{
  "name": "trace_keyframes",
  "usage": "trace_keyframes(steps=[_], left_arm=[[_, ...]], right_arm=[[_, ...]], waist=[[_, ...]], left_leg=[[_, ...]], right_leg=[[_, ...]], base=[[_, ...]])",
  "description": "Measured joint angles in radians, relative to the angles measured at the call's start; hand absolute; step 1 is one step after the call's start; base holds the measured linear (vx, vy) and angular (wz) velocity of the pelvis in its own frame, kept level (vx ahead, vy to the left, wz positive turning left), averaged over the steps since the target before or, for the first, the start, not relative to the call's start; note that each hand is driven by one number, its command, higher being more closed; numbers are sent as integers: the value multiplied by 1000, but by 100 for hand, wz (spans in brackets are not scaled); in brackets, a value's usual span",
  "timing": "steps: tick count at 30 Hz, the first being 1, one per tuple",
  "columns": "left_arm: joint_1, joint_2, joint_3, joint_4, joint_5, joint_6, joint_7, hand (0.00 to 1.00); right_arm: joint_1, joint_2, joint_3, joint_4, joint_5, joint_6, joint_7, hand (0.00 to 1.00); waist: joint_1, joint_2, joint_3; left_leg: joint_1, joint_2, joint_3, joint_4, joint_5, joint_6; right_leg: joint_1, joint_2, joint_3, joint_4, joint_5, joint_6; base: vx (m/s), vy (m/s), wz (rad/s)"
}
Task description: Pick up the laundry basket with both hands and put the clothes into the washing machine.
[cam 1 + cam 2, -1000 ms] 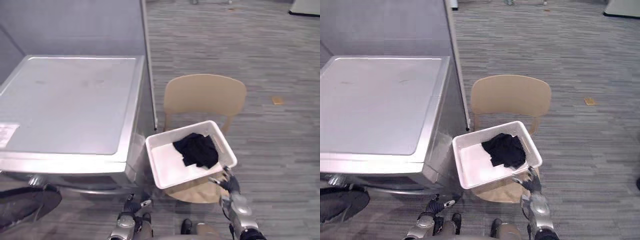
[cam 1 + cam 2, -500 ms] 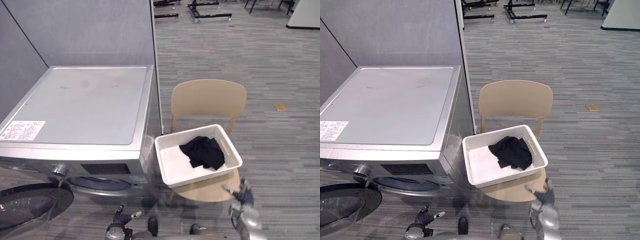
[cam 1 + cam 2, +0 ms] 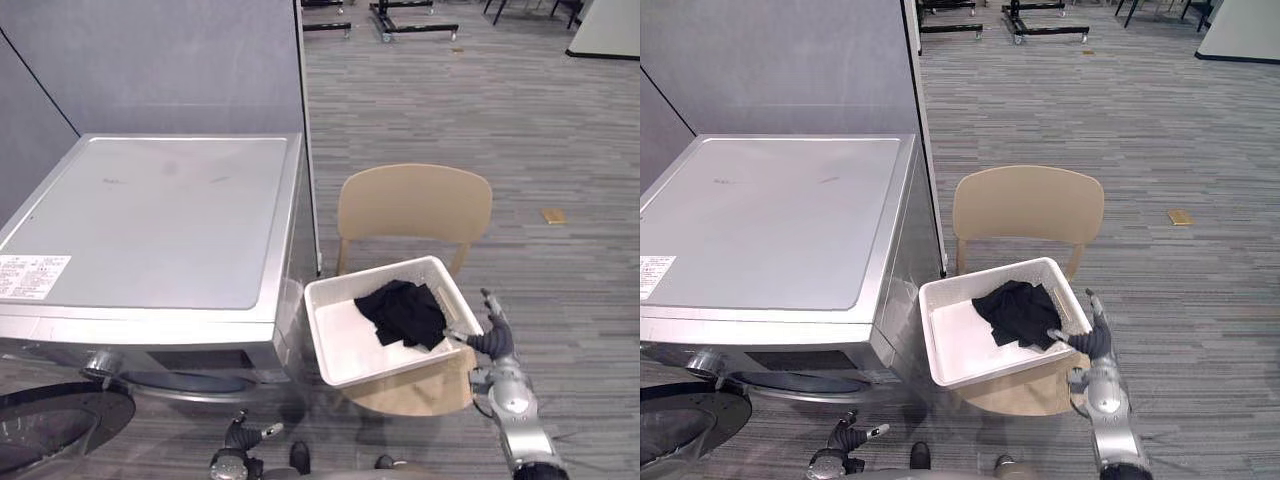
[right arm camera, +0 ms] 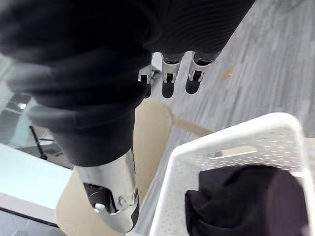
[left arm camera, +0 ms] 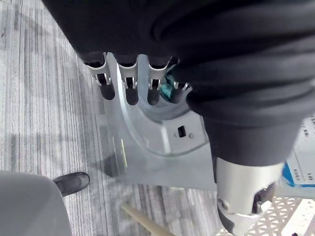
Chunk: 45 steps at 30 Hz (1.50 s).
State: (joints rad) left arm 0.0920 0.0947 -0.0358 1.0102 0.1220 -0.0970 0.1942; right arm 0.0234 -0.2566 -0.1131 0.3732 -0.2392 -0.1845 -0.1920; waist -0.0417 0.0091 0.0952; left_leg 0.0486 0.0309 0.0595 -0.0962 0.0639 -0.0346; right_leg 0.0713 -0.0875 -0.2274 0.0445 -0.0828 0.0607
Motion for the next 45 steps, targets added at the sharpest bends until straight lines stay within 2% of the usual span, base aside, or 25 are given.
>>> trace_keyframes(steps=[6,13,16,19,22,25,27,31,38,39,45], left_arm=[[0,8,0,-2,0,-1,-19,0],[-3,11,-1,-15,-1,-10,-19,0],[-11,10,-2,-29,-1,-20,-19,0],[-46,10,-1,-32,-5,-23,-19,0],[-76,8,-1,-43,-13,-26,-18,0],[-76,5,-1,-53,-29,-33,-15,0],[-76,5,-1,-53,-35,-35,-13,0],[-103,-7,1,-57,-52,-42,4,0],[-132,-13,-4,-81,-73,-48,4,0],[-133,-13,-5,-86,-73,-47,4,0],[-143,-13,-26,-99,-73,-62,1,0]], right_arm=[[-155,-81,132,167,-47,18,30,0],[-312,-147,277,366,-86,26,71,0],[-406,-147,322,482,-123,36,88,0],[-529,-158,322,584,-159,45,82,0],[-658,-181,322,671,-175,73,58,0],[-755,-230,317,713,-186,85,25,0],[-798,-246,310,742,-186,86,17,0],[-880,-294,247,823,-185,125,-24,0],[-930,-325,200,863,-146,138,-18,0],[-931,-324,201,863,-143,138,-17,100],[-934,-321,209,860,-96,143,2,100]], waist=[[3,3,2],[15,35,31],[21,52,74],[30,67,145],[43,85,200],[57,120,239],[57,132,254],[58,152,301],[65,172,322],[66,174,323],[78,177,325]], left_leg=[[-12,-2,-2,-3,-1,-1],[-47,-11,-24,0,0,0],[-64,-16,-44,2,16,4],[-126,-20,-67,29,32,0],[-191,-27,-80,73,39,-5],[-244,-33,-86,69,63,-11],[-269,-33,-87,58,77,-20],[-311,-33,-102,4,146,-46],[-373,-51,-110,2,149,-50],[-376,-51,-110,2,149,-50],[-388,-52,-102,2,149,-50]], right_leg=[[-4,0,-3,-12,-1,0],[-27,-6,-26,-10,-2,2],[-43,-14,-50,12,-4,4],[-101,-22,-69,59,-7,0],[-171,-38,-72,124,-21,-9],[-241,-53,-73,174,-43,-10],[-282,-57,-73,200,-46,-13],[-362,-66,-81,244,-50,-19],[-488,-111,-73,395,-105,-28],[-494,-113,-73,403,-109,-28],[-530,-124,-73,455,-133,-41]], base=[[-10,0,1],[-39,11,13],[-30,13,19],[-66,14,24],[-105,26,15],[-109,7,11],[-77,-12,7],[-74,-34,10],[-39,-44,8],[-39,-50,3],[-35,-75,2]])
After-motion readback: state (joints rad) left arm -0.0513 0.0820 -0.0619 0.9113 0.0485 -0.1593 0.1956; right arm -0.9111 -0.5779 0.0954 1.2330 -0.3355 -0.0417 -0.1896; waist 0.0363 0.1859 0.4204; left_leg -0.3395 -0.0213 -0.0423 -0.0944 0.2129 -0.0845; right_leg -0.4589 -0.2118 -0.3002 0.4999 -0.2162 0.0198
